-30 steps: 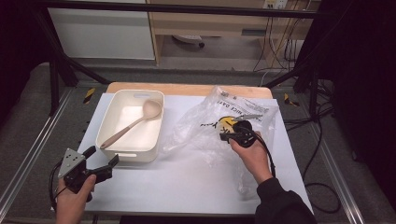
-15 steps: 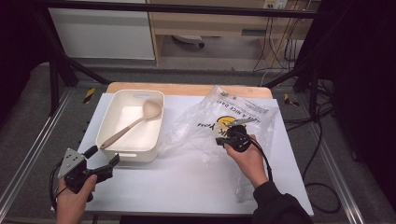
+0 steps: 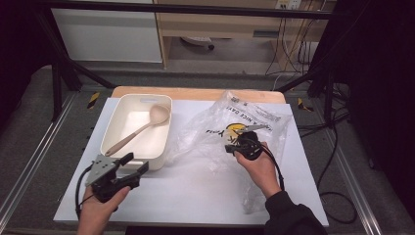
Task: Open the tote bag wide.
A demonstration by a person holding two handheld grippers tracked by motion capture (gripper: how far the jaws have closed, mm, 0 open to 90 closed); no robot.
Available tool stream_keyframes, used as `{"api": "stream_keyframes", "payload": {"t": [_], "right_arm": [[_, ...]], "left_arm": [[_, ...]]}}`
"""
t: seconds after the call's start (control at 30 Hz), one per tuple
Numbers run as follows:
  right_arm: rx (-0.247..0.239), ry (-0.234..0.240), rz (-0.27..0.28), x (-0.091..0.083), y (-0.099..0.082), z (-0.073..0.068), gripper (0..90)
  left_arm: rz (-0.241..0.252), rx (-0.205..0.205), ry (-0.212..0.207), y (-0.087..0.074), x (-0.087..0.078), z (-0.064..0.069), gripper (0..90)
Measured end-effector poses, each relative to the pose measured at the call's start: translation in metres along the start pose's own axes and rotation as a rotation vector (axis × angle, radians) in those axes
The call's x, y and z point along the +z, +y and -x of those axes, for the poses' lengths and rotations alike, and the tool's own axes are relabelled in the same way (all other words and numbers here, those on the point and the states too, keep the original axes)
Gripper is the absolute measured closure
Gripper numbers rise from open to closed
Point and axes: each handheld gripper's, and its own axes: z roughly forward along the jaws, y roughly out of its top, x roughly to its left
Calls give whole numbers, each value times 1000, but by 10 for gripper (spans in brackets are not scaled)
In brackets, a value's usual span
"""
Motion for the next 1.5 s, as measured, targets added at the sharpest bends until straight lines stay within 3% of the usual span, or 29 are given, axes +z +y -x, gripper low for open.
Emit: {"api": "stream_keyframes", "payload": {"t": [0.13, 0.33, 0.4, 0.6, 0.73, 0.93, 1.1, 1.33, 1.4, 1.5], "right_arm": [[1, 11, 3, -2, 0, 0, 900], [-4, 18, -1, -3, 0, -1, 900], [-7, 20, -2, -3, 0, 0, 900], [-10, 29, -12, -2, 0, -1, 900], [-17, 30, -9, -2, 0, -2, 900], [-10, 39, -4, -6, 1, 0, 900], [-11, 45, -1, -10, 0, 0, 900], [-11, 52, -14, -13, 0, -2, 900], [-10, 53, -16, -14, 0, -2, 900], [-14, 57, -16, -16, -1, -2, 900]], "left_arm": [[-10, 3, -59, -1, 18, 19, 434], [-49, 41, -123, -5, 50, 42, 567], [-75, 72, -135, -8, 62, 48, 598], [-114, 90, -200, -14, 94, 63, 724], [-123, 100, -221, -17, 113, 69, 818], [-176, 102, -237, -24, 144, 78, 894], [-209, 99, -253, -26, 166, 88, 900], [-241, 129, -249, -22, 189, 97, 900], [-248, 112, -256, -22, 195, 99, 900], [-265, 133, -252, -23, 202, 104, 900]]}}
